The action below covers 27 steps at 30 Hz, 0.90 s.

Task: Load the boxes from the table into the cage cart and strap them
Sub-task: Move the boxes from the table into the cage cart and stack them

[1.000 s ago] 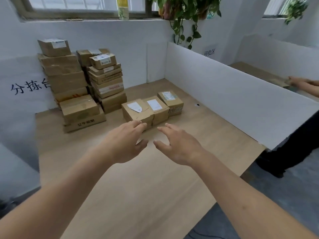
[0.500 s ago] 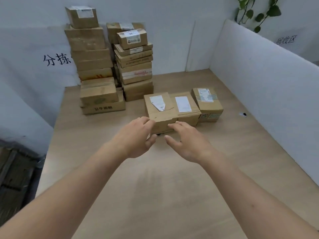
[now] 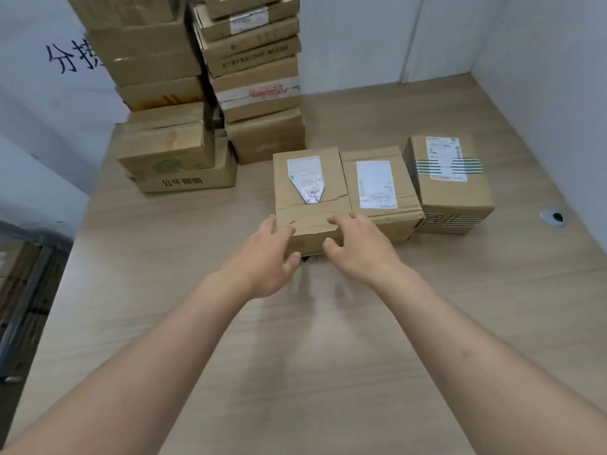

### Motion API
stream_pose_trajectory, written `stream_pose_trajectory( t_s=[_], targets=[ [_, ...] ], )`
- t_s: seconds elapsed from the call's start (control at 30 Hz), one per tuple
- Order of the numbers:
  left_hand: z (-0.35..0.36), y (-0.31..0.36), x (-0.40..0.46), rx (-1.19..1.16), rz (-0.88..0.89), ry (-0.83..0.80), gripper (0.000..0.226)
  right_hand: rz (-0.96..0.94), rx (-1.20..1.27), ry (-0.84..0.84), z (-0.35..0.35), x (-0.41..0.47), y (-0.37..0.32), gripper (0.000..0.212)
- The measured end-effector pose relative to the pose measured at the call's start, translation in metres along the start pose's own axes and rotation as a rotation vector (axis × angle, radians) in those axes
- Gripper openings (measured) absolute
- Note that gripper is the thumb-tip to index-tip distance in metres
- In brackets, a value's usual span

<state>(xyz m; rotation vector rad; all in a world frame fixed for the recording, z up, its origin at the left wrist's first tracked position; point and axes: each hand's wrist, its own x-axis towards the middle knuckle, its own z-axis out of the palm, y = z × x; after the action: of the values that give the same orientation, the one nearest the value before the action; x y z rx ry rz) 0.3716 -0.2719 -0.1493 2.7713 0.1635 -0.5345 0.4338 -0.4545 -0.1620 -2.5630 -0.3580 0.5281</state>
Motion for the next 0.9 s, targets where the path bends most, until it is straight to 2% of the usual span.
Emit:
stream_pose_trajectory(
  t_s=[0.13,0.27,0.4,0.6,0.7,0.9],
  targets=[
    [0.011,-0.005,0.025,-0.158,-0.072,-0.029,0.056,0.048,0.122,0.042,0.017,0.014,0.004,0.050],
    [0.023,-0.013,0.034,-0.265,-0.063,0.059,0.044,0.096,0.285,0.126,0.025,0.016,0.005,0.049],
    [0.027,-0.024,0.023,-0.369,-0.118,0.114,0.064,0.147,0.438,0.158,0.023,0.007,0.003,0.052],
    [0.045,-0.053,-0.010,-0.331,-0.176,-0.002,0.074,0.107,0.296,0.037,0.054,-0.021,0.014,0.066],
    [0.060,-0.057,-0.016,-0.406,-0.157,0.039,0.077,0.010,0.191,0.026,0.071,-0.022,0.014,0.072],
    [0.072,-0.055,-0.027,-0.462,-0.074,0.103,0.089,-0.068,0.232,0.042,0.082,-0.034,0.008,0.085]
  ],
)
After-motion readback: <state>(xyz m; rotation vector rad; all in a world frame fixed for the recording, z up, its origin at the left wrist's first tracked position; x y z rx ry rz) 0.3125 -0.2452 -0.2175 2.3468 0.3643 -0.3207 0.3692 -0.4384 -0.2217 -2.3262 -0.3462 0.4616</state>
